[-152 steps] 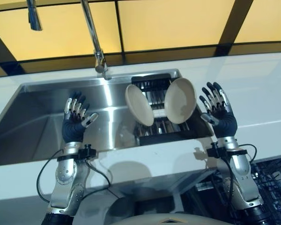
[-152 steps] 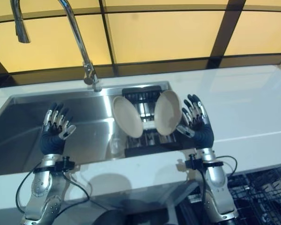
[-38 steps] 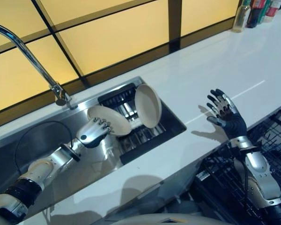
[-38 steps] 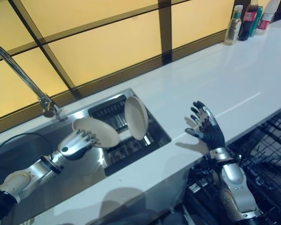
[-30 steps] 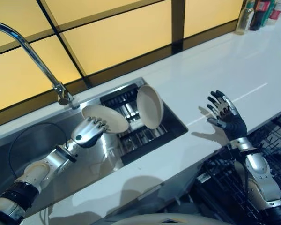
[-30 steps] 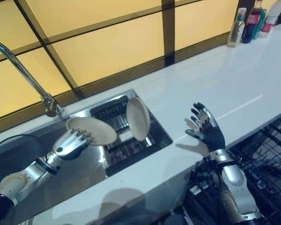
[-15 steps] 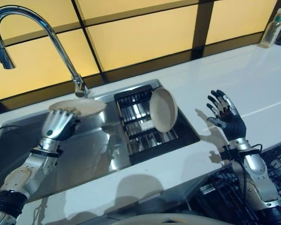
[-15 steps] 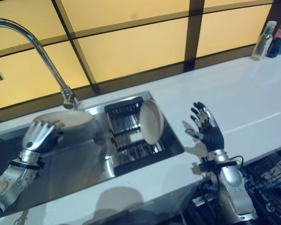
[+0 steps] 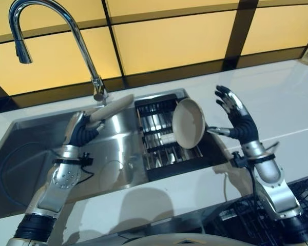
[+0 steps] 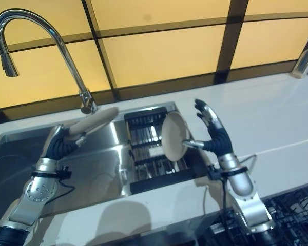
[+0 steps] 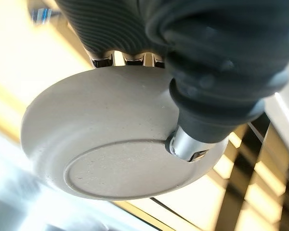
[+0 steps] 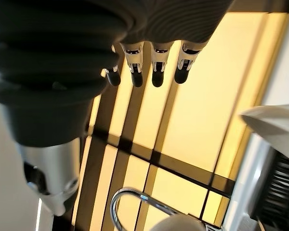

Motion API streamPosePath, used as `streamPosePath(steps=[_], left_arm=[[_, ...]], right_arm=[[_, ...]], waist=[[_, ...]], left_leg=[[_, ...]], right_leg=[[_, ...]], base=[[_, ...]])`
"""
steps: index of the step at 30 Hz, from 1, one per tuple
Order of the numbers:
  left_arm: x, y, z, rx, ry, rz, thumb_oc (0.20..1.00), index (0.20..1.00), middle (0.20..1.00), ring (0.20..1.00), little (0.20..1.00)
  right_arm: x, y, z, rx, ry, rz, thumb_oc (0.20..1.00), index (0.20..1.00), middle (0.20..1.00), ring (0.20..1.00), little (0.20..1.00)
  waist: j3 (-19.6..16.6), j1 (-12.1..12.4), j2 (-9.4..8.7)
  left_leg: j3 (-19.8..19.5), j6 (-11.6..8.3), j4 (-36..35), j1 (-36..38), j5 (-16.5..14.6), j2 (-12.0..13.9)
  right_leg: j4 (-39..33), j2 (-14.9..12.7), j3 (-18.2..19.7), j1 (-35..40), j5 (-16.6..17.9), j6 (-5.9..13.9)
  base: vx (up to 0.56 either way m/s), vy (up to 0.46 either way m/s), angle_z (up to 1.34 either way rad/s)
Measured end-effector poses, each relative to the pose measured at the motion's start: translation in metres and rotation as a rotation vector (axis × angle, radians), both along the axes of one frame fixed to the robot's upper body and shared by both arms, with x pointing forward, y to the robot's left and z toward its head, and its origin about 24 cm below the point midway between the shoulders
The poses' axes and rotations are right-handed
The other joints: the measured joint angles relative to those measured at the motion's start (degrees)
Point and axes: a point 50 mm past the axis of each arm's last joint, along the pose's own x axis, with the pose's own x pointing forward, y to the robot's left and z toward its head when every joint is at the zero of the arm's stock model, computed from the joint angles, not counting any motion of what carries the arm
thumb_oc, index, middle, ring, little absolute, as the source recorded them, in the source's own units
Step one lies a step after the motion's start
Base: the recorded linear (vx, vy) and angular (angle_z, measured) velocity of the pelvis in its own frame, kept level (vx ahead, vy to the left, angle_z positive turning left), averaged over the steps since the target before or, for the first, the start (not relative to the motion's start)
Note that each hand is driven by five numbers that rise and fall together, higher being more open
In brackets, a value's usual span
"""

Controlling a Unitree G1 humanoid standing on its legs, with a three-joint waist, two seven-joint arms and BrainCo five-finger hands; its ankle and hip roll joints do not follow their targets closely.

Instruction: Pick up plates and place into dishwasher.

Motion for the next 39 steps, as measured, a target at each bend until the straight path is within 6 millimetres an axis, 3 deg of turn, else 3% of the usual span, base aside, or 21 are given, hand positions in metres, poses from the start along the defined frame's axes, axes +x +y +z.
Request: streamPosePath(steps=[3,7,13,18,23,33,39], left_arm=[[0.001,-0.013,0.006,-0.077,0.045,-0.138,0.200,0.200,0.200,0.200,0.200],[0.003,-0.025,0.015,-0.113,0.069,-0.273,0.200,0.200,0.200,0.200,0.200],[0.002,-0.027,0.015,-0.164,0.127,-0.370,0.200,0.200,0.200,0.200,0.200],[0.003,-0.027,0.018,-0.117,0.143,-0.408,0.200,0.200,0.200,0.200,0.200],[0.009,-0.029,0.030,-0.079,0.115,-0.440,0.200,0.200,0.200,0.200,0.200],[0.007,-0.052,0.018,-0.102,0.192,-0.569,0.200,0.200,0.200,0.200,0.200],[0.007,-0.063,0.010,-0.216,0.245,-0.623,0.200,0.200,0.200,0.200,0.200]], right_arm=[[0.007,0.009,0.015,-0.015,-0.059,0.035,1.000,1.000,1.000,1.000,1.000],[0.009,0.008,0.015,-0.062,-0.040,0.041,1.000,1.000,1.000,1.000,1.000],[0.009,0.009,0.013,-0.122,-0.014,0.067,1.000,1.000,1.000,1.000,1.000],[0.010,0.008,0.011,-0.310,0.017,0.115,1.000,1.000,1.000,1.000,1.000],[0.014,0.019,0.011,-0.434,0.065,0.212,1.000,1.000,1.000,1.000,1.000],[0.014,0.053,0.000,-0.435,0.115,0.350,1.000,1.000,1.000,1.000,1.000],[0.016,0.057,0.000,-0.383,0.111,0.323,1.000,1.000,1.000,1.000,1.000]], waist=[[-0.02,0.39,-0.43],[0.00,1.21,-0.64],[0.04,1.15,-0.69],[0.34,1.17,-1.02],[0.91,1.19,-1.65],[0.95,1.39,-1.73],[0.97,2.72,-1.75]], left_leg=[[-0.03,0.00,0.00,0.02,0.01,0.02],[-0.18,0.00,0.00,-0.01,0.01,-0.06],[-0.19,-0.02,-0.03,-0.08,-0.01,-0.08],[-0.20,-0.01,-0.08,-0.08,-0.01,-0.06],[-0.22,-0.06,-0.28,-0.16,-0.08,-0.03],[-0.72,-0.04,-0.03,0.22,-0.06,-0.23],[-0.85,-0.04,-0.04,0.04,-0.05,-0.26]], right_leg=[[-0.83,0.08,-0.13,0.44,0.38,0.06],[-1.88,0.15,-0.42,1.03,0.83,0.10],[-2.89,0.25,-0.57,1.46,1.23,0.08],[-3.86,0.38,-0.57,2.05,1.78,0.13],[-4.88,0.52,-0.53,2.55,2.12,0.33],[-5.77,0.50,-1.25,3.35,2.63,0.07],[-5.80,0.47,-1.29,3.37,2.68,0.13]], base=[[0.00,0.000,0.00],[-0.01,-0.005,0.03],[0.00,-0.001,0.01],[0.00,0.000,0.00],[0.00,0.000,0.00],[0.00,0.014,0.03],[0.00,0.000,0.00]])
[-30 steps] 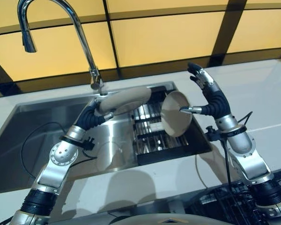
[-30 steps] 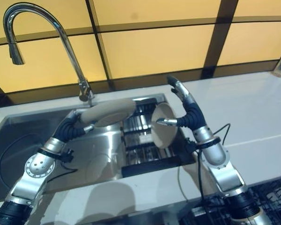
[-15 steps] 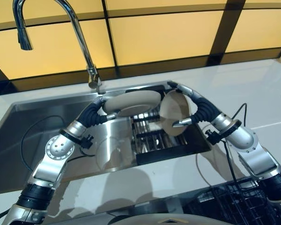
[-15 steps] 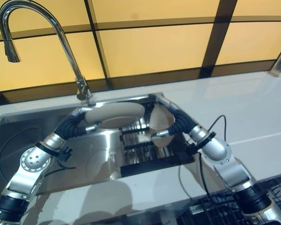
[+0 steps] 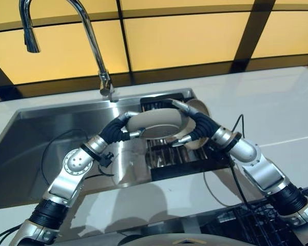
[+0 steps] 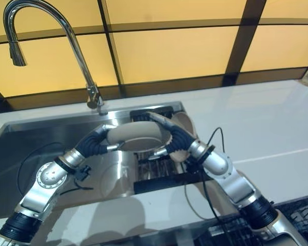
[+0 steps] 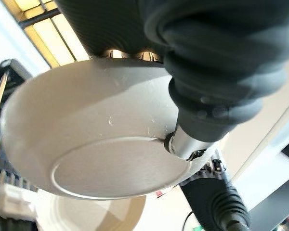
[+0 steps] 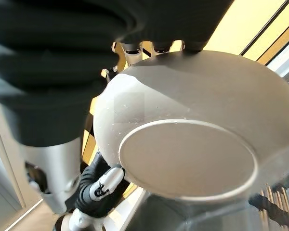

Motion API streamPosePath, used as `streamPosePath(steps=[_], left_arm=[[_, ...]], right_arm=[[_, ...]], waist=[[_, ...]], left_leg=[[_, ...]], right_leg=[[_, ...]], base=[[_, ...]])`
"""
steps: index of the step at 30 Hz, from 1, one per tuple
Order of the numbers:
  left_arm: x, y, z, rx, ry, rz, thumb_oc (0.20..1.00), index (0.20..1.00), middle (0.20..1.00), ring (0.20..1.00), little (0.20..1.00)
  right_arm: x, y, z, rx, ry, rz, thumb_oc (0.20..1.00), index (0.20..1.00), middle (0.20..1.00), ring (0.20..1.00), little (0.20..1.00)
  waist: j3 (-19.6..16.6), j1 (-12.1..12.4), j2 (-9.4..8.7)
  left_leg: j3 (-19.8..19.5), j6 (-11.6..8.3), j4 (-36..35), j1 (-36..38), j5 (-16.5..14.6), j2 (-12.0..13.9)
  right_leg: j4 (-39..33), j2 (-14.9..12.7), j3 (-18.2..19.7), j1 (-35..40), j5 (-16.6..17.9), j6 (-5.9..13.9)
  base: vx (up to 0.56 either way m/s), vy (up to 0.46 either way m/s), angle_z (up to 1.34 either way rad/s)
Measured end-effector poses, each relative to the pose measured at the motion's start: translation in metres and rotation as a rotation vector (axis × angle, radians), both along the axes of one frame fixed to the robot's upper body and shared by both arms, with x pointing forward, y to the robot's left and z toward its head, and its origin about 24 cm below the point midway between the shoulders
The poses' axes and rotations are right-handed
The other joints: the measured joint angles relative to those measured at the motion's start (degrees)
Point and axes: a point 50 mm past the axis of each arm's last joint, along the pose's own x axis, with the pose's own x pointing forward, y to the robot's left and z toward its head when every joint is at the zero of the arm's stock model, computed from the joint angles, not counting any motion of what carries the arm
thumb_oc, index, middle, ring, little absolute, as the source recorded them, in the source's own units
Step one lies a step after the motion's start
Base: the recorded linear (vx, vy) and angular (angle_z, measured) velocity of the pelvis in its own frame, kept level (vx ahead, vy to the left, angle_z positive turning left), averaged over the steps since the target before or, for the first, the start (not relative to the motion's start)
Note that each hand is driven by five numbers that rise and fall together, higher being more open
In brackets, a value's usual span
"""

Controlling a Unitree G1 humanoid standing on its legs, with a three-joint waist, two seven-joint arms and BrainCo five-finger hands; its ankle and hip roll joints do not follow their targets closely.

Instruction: Pick up plates and place into dishwasher.

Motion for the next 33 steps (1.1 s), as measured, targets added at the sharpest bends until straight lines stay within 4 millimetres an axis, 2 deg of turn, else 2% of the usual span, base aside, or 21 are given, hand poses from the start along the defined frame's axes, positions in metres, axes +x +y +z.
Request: streamPosePath(steps=[7,8,9,14,33], left_arm=[[-0.004,-0.013,-0.009,-0.006,0.065,-0.097,0.200,0.200,0.200,0.200,0.200],[-0.004,-0.013,-0.009,-0.005,0.065,-0.100,0.200,0.200,0.200,0.200,0.200],[-0.004,-0.013,-0.009,-0.003,0.066,-0.102,0.200,0.200,0.200,0.200,0.200],[-0.004,-0.013,-0.010,0.007,0.075,-0.107,0.200,0.200,0.200,0.200,0.200],[-0.006,-0.011,-0.014,0.045,0.098,-0.112,0.200,0.200,0.200,0.200,0.200]], right_arm=[[0.001,0.005,0.000,0.055,0.000,-0.018,1.000,1.000,1.000,1.000,1.000],[0.001,0.005,-0.001,0.056,0.003,-0.016,0.269,0.269,0.269,0.269,0.269],[0.001,0.006,-0.001,0.050,0.008,-0.011,0.200,0.200,0.200,0.200,0.200],[0.001,0.003,-0.007,-0.044,0.052,0.012,0.200,0.200,0.200,0.200,0.200],[0.001,0.004,-0.010,-0.150,0.123,0.100,0.200,0.200,0.200,0.200,0.200]], waist=[[0.30,0.86,-0.44],[0.44,1.25,-0.60],[0.56,1.29,-0.74],[0.76,1.42,-1.02],[1.47,1.35,-1.94]], left_leg=[[-0.55,0.07,0.02,-0.10,0.06,-0.29],[-0.55,0.07,0.02,-0.10,0.06,-0.29],[-0.56,0.08,0.02,-0.10,0.07,-0.29],[-0.63,0.10,0.01,-0.12,0.08,-0.34],[-0.62,0.10,-0.17,0.17,0.06,-0.32]], right_leg=[[-0.13,-0.22,-0.61,0.05,0.01,0.06],[-0.13,-0.22,-0.61,0.05,0.02,0.07],[-0.12,-0.22,-0.61,0.05,0.02,0.07],[-0.13,-0.28,-0.68,0.11,0.05,0.11],[-0.38,-0.23,-0.80,0.99,0.09,0.14]], base=[[0.00,0.004,0.04],[0.00,0.000,0.00],[0.00,0.000,0.00],[0.00,0.000,0.00],[0.00,0.000,0.00]])
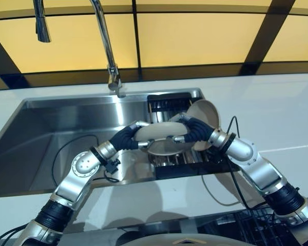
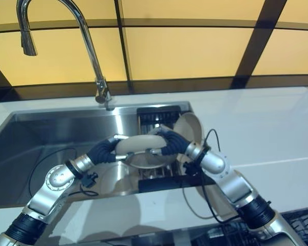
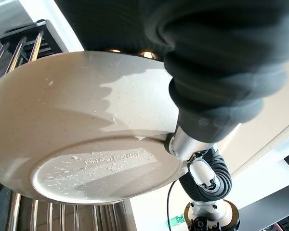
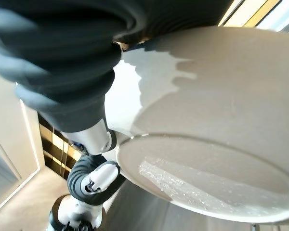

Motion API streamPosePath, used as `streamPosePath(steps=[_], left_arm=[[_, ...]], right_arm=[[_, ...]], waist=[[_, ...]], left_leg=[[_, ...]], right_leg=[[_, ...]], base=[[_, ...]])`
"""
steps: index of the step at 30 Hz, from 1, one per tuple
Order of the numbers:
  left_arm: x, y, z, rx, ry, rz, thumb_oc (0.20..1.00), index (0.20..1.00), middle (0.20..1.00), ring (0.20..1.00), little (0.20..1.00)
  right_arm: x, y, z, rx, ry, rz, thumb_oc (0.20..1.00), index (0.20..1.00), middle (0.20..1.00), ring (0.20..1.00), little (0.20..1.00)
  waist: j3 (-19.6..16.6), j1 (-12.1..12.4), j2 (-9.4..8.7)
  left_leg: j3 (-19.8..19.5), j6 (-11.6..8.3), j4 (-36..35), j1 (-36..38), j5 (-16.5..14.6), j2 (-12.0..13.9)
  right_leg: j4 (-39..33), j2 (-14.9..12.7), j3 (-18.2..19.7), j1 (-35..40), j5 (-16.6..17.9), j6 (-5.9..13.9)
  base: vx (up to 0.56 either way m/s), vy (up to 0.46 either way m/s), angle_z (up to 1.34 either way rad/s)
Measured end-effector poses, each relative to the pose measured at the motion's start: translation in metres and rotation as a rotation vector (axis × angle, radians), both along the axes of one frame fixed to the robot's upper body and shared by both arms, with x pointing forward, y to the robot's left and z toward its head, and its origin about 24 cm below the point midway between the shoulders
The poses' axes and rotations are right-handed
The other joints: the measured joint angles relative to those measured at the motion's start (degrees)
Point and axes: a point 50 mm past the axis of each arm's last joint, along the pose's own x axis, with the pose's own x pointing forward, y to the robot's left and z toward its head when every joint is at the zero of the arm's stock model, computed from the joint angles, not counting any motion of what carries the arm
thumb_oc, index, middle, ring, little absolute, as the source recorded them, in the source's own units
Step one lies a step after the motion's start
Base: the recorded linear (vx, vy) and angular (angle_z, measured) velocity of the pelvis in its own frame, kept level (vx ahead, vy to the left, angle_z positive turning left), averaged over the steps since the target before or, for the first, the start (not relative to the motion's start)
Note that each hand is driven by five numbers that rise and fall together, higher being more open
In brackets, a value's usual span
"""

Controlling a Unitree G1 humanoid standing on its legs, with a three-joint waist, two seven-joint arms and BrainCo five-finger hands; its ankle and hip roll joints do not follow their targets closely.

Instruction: Pick up plates and place into dishwasher.

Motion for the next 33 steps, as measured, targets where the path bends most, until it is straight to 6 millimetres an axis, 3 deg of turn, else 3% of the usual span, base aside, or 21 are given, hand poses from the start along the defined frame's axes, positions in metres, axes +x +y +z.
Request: streamPosePath(steps=[12,13,14,15,23,33], left_arm=[[-0.001,-0.001,-0.001,-0.003,0.003,-0.003,0.200,0.200,0.200,0.200,0.200],[-0.001,-0.001,-0.001,-0.005,0.003,-0.001,0.564,0.564,0.564,0.564,0.564],[-0.001,-0.001,-0.001,-0.007,0.003,0.004,0.859,0.859,0.859,0.859,0.859],[0.000,0.001,0.000,-0.025,-0.006,0.036,1.000,1.000,1.000,1.000,1.000],[0.009,0.013,0.012,-0.185,-0.045,0.213,1.000,1.000,1.000,1.000,1.000],[0.011,0.012,0.010,-0.244,-0.039,0.275,1.000,1.000,1.000,1.000,1.000]], right_arm=[[0.003,-0.001,0.007,-0.069,-0.005,0.043,0.200,0.200,0.200,0.200,0.200],[0.003,-0.001,0.007,-0.069,-0.006,0.043,0.200,0.200,0.200,0.200,0.200],[0.003,-0.001,0.007,-0.070,-0.007,0.043,0.200,0.200,0.200,0.200,0.200],[0.003,-0.002,0.006,-0.076,-0.005,0.041,0.200,0.200,0.200,0.200,0.200],[0.005,-0.021,-0.002,-0.176,-0.002,-0.036,0.200,0.200,0.200,0.200,0.200],[0.018,-0.045,0.018,-0.128,-0.154,-0.252,0.200,0.200,0.200,0.200,0.200]], waist=[[0.28,0.00,-0.79],[0.26,-0.02,-0.82],[0.23,-0.04,-0.87],[0.18,-0.04,-0.95],[0.04,-0.17,-1.17],[-0.04,-0.29,-1.19]], left_leg=[[-0.04,-0.02,0.00,0.70,0.00,-0.01],[-0.03,-0.01,-0.02,0.72,0.00,-0.01],[-0.01,-0.01,-0.01,0.72,0.00,-0.02],[0.00,-0.01,0.03,0.72,0.00,-0.02],[0.21,-0.01,0.16,0.75,0.01,0.02],[1.71,-0.08,0.10,0.74,-0.05,0.32]], right_leg=[[-0.74,0.11,0.07,1.14,0.10,0.02],[-0.74,0.11,0.09,1.11,0.10,0.03],[-0.76,0.10,0.11,1.09,0.11,0.04],[-0.78,0.10,0.12,1.09,0.12,0.04],[-0.97,0.18,0.30,1.06,0.28,-0.01],[-1.64,0.47,1.89,0.89,1.06,-0.16]], base=[[0.00,-0.003,0.02],[0.00,0.000,0.00],[-0.03,-0.006,-0.01],[-0.03,-0.007,-0.01],[-0.04,-0.001,-0.01],[-0.04,0.001,-0.08]])
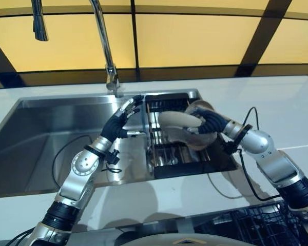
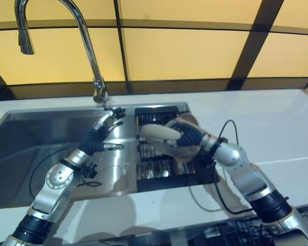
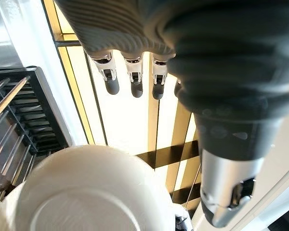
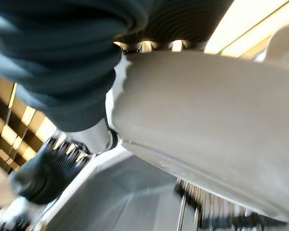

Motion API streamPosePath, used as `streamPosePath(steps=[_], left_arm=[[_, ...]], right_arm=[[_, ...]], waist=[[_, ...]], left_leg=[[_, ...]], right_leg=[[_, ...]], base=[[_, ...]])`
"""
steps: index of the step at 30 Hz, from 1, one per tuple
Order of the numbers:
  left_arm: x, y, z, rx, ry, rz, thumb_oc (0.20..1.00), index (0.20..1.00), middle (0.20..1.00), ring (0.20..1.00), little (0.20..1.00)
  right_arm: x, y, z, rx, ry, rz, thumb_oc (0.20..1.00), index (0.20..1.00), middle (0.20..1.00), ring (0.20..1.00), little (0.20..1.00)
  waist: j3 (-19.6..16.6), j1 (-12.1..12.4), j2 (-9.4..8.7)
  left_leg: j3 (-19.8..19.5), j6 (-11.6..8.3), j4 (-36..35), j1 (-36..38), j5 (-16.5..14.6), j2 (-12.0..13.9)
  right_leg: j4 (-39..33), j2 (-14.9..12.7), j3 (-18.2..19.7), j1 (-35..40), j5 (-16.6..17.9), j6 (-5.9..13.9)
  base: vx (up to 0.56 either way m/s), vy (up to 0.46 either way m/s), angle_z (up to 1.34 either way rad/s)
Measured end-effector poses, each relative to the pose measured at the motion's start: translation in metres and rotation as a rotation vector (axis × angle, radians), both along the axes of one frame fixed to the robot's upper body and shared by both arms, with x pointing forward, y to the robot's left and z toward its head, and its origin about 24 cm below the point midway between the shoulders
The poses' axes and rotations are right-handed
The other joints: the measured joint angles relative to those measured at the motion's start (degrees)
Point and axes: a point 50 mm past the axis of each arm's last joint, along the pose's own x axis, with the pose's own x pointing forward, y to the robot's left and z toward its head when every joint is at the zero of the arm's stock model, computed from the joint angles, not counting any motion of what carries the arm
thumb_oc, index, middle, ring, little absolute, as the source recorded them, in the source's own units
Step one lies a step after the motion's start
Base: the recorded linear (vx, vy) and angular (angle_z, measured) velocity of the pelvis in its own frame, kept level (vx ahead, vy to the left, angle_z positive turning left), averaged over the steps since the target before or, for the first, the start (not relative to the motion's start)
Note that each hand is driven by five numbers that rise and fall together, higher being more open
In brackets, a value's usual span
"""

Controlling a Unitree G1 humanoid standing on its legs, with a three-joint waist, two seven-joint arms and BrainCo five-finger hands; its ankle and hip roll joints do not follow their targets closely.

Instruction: Pick up plates and place into dishwasher.

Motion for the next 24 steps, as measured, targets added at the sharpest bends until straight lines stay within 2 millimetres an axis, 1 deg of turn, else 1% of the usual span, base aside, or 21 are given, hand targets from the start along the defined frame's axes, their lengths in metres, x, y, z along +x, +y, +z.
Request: streamPosePath(steps=[3,9,12,14,16,18,19,20,21,23,24], left_arm=[[0.001,0.000,0.000,-0.014,0.001,0.019,1.000,1.000,1.000,1.000,1.000],[0.001,-0.003,-0.004,-0.058,0.019,0.043,1.000,1.000,1.000,1.000,1.000],[0.001,-0.001,-0.007,-0.089,0.041,0.053,1.000,1.000,1.000,1.000,1.000],[0.002,0.000,-0.010,-0.094,0.057,0.061,1.000,1.000,1.000,1.000,1.000],[0.002,0.004,-0.014,-0.096,0.078,0.083,1.000,1.000,1.000,1.000,1.000],[0.000,0.015,-0.016,-0.127,0.096,0.129,1.000,1.000,1.000,1.000,1.000],[-0.002,0.021,-0.018,-0.142,0.106,0.162,1.000,1.000,1.000,1.000,1.000],[-0.001,0.027,-0.019,-0.155,0.118,0.191,1.000,1.000,1.000,1.000,1.000],[-0.001,0.030,-0.019,-0.166,0.124,0.213,1.000,1.000,1.000,1.000,1.000],[-0.002,0.038,-0.020,-0.177,0.127,0.256,1.000,1.000,1.000,1.000,1.000],[-0.001,0.040,-0.021,-0.177,0.135,0.268,1.000,1.000,1.000,1.000,1.000]], right_arm=[[0.003,-0.008,0.009,0.054,-0.080,-0.082,0.200,0.200,0.200,0.200,0.200],[0.005,-0.028,0.034,0.157,-0.296,-0.263,0.200,0.200,0.200,0.200,0.200],[0.003,-0.040,0.047,0.215,-0.413,-0.351,0.200,0.200,0.200,0.200,0.200],[0.003,-0.049,0.053,0.235,-0.464,-0.409,0.200,0.200,0.200,0.200,0.200],[0.004,-0.060,0.056,0.259,-0.500,-0.466,0.200,0.200,0.200,0.200,0.200],[0.004,-0.066,0.057,0.275,-0.521,-0.506,0.200,0.200,0.200,0.200,0.200],[0.002,-0.069,0.057,0.278,-0.525,-0.522,0.200,0.200,0.200,0.200,0.200],[0.000,-0.075,0.054,0.282,-0.527,-0.551,0.200,0.200,0.200,0.200,0.200],[-0.002,-0.080,0.052,0.284,-0.527,-0.575,0.200,0.200,0.200,0.200,0.200],[-0.005,-0.087,0.048,0.285,-0.524,-0.611,0.200,0.200,0.200,0.200,0.200],[-0.006,-0.089,0.046,0.286,-0.523,-0.623,0.200,0.200,0.200,0.200,0.200]], waist=[[-0.21,-0.28,0.04],[-0.52,-1.07,0.24],[-0.76,-1.18,0.56],[-1.12,-1.34,0.76],[-1.40,-1.50,0.91],[-1.52,-2.37,0.88],[-1.58,-3.07,0.85],[-1.66,-3.18,0.88],[-1.68,-3.38,0.87],[-1.78,-4.60,0.85],[-1.99,-4.97,0.97]], left_leg=[[0.25,-0.05,-0.15,-0.02,-0.04,0.13],[0.85,-0.09,0.06,-0.04,-0.08,0.24],[1.44,-0.10,0.07,-0.16,-0.09,0.39],[1.60,-0.18,0.05,-0.21,-0.14,0.49],[2.34,-0.28,0.04,-0.07,-0.23,0.68],[3.04,-0.43,-0.17,-0.10,-0.38,0.93],[3.14,-0.46,-0.17,-0.15,-0.40,1.03],[3.94,-0.53,-0.16,-0.14,-0.49,1.18],[4.57,-0.58,-0.14,-0.04,-0.62,1.33],[5.08,-0.67,-0.15,0.01,-0.76,1.47],[6.15,-0.76,-0.14,0.00,-0.93,1.68]], right_leg=[[-0.19,0.12,0.25,-0.07,0.09,-0.08],[-0.80,0.28,0.86,-0.38,0.56,-0.22],[-1.38,0.46,1.48,-0.69,1.12,-0.32],[-1.37,0.53,1.78,-0.92,1.17,-0.36],[-1.37,0.65,2.39,-1.06,1.25,-0.46],[-1.40,0.85,3.16,-1.46,1.29,-0.50],[-1.39,0.91,3.40,-1.69,1.32,-0.54],[-1.40,1.06,4.18,-2.03,1.48,-0.64],[-1.61,1.18,4.79,-2.15,1.68,-0.71],[-1.92,1.37,5.59,-2.40,2.00,-0.84],[-1.94,1.53,6.61,-3.09,2.17,-0.88]], base=[[-0.04,0.004,-0.04],[-0.03,-0.001,-0.06],[-0.02,-0.007,-0.12],[-0.02,-0.020,-0.08],[-0.01,-0.039,-0.15],[-0.01,-0.052,-0.18],[-0.01,-0.062,-0.22],[0.00,-0.057,-0.28],[-0.01,-0.062,-0.30],[-0.01,-0.067,-0.27],[0.00,-0.076,-0.36]])
